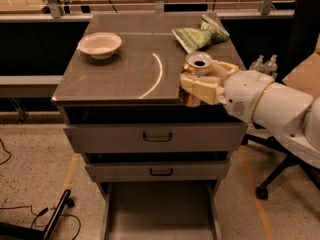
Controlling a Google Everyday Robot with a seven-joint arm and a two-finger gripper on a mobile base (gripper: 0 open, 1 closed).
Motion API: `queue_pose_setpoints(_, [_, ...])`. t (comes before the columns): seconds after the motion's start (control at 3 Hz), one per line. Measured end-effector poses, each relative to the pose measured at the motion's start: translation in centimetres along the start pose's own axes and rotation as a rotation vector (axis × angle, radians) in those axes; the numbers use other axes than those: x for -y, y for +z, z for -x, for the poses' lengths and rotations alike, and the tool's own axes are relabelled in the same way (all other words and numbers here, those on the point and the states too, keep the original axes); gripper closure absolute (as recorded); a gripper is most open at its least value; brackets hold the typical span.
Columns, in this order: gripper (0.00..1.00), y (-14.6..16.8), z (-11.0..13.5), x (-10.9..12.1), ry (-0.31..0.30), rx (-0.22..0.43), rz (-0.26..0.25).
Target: Place orange can into bottom drawer
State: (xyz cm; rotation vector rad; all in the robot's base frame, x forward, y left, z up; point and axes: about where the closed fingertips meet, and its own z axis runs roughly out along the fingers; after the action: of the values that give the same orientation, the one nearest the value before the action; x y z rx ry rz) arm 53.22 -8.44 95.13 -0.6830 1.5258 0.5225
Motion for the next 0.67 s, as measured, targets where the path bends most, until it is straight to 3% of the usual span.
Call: queue_pose_setpoints(0.67, [1.00,-0.74,-0.09,0.69,0.000,-0.008,-0.027])
